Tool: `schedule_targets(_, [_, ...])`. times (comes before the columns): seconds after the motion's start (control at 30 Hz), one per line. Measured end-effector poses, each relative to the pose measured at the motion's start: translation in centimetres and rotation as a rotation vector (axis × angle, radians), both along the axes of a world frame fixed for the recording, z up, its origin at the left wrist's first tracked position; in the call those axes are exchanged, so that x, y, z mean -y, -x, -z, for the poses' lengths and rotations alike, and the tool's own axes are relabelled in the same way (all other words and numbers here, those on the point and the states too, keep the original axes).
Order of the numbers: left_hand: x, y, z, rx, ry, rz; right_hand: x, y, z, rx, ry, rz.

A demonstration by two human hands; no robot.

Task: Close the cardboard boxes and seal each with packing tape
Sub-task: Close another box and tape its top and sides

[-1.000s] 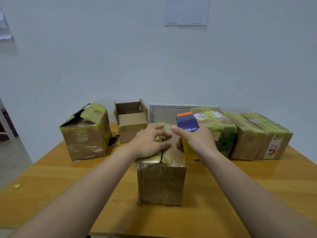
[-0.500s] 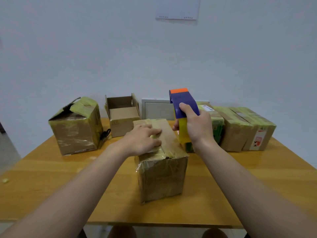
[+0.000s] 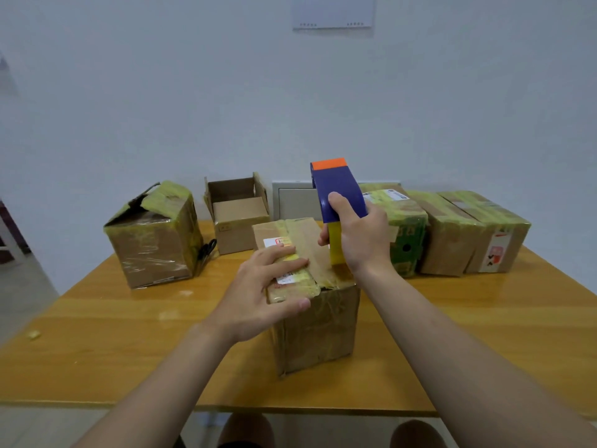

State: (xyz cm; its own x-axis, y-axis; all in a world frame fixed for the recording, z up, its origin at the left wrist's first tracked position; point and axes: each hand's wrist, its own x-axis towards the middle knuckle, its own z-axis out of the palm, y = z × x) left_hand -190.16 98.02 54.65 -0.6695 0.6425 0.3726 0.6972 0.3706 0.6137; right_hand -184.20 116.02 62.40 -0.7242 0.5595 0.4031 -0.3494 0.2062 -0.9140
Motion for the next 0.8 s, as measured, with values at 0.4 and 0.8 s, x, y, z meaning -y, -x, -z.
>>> schedule_targets(0.4, [-1.0, 0.9, 1.4, -0.369, -0.096, -0.045, -0.5, -0.2, 0.6, -0.017, 0.020, -0.011])
schedule_targets(0.8, [-3.4, -3.7, -2.2, -0.501, 0.314, 0.064, -2.6, -1.4, -3.0, 0.061, -0.208, -0.164])
